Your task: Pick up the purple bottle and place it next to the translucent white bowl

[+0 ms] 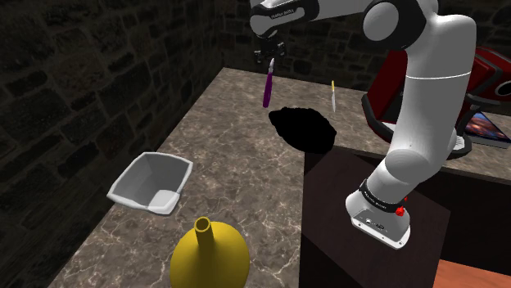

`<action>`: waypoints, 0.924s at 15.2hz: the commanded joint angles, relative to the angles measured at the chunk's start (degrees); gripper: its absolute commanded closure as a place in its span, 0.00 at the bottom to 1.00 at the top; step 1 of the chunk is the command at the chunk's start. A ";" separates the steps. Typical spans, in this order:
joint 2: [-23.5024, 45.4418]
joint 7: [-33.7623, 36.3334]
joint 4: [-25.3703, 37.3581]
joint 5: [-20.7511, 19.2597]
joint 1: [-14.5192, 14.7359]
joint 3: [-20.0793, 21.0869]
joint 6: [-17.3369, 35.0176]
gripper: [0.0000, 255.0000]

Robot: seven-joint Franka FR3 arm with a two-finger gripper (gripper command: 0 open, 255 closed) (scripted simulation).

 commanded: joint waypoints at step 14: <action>0.13 0.00 -0.03 -0.01 -0.04 -0.02 0.20 1.00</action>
